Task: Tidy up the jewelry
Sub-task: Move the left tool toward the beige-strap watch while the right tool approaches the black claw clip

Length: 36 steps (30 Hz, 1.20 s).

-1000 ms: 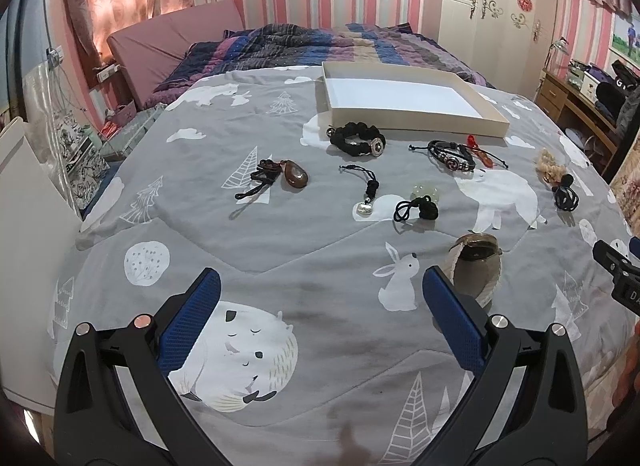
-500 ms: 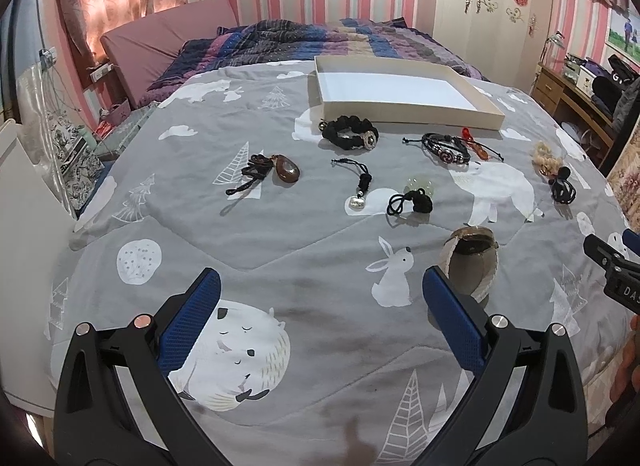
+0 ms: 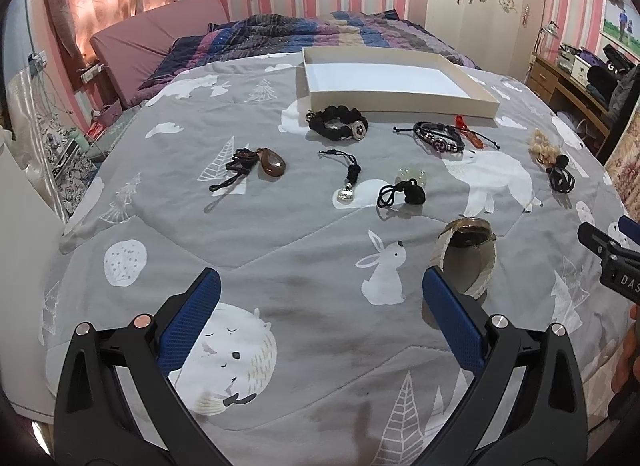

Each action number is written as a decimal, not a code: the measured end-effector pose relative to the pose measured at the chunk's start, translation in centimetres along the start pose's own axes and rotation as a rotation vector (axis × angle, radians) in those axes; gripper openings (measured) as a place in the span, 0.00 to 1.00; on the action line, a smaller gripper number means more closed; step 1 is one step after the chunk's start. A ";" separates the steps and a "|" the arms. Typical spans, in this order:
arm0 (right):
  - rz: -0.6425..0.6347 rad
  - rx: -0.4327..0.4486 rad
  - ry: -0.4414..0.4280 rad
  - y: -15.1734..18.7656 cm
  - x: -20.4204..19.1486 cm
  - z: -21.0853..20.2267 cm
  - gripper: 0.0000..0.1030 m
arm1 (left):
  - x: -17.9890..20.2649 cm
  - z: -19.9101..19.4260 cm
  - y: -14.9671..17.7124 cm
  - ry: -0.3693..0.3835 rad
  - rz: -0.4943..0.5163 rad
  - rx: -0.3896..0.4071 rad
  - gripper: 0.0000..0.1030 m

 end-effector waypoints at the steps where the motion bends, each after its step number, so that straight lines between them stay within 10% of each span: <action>1: 0.002 0.000 -0.001 -0.1 0.0 0.1 0.98 | 0.1 0.0 -0.1 0.001 0.001 0.002 0.97; 36: -0.006 -0.008 0.000 -1.4 0.2 1.0 0.98 | 2.1 1.0 -0.3 0.019 0.057 -0.035 0.97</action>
Point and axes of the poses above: each gripper's, at about its wrist camera, not at the fingertips, and z roughly the way its jaws point, x to its right, y to its underside, the point moved 7 cm from there along z, roughly the way its jaws point, and after that the axes turned 5 degrees about -z, right-handed, at the moved point
